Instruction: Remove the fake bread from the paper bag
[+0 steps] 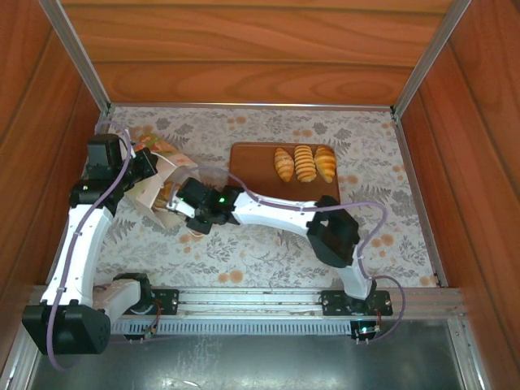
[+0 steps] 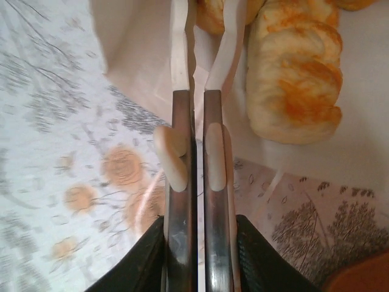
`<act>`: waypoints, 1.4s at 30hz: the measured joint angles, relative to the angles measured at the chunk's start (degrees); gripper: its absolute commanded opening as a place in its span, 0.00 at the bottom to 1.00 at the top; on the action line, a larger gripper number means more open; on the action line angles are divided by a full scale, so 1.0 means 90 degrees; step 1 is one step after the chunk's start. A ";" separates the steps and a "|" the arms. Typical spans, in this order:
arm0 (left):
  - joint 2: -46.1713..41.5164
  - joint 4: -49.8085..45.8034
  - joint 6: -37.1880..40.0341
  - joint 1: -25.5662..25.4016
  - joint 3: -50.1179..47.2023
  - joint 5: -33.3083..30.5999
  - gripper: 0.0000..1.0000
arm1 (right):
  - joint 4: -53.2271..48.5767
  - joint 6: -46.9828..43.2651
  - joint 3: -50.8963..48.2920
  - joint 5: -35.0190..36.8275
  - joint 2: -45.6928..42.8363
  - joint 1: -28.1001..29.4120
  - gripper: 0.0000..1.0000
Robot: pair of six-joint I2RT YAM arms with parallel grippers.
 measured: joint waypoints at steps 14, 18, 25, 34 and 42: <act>0.0172 0.0585 -0.0469 -0.0002 0.0005 0.0299 0.00 | 0.0741 0.1987 -0.1372 -0.2943 -0.1314 -0.1236 0.17; 0.0270 0.0826 -0.0612 -0.0022 0.0022 0.0393 0.00 | 0.0969 0.2543 -0.2113 -0.3546 -0.1875 -0.1513 0.17; 0.0430 0.1124 -0.0814 -0.0138 0.0029 0.0466 0.00 | 0.1212 0.3135 -0.3325 -0.4206 -0.3572 -0.1916 0.18; 0.0515 0.1401 -0.0901 -0.0170 0.0029 0.0459 0.00 | 0.0097 0.3854 -0.4663 -0.4177 -0.5408 -0.2999 0.19; 0.0515 0.1554 -0.0971 -0.0170 0.0029 0.0449 0.00 | -0.0049 0.4558 -0.5348 -0.4835 -0.5105 -0.4503 0.21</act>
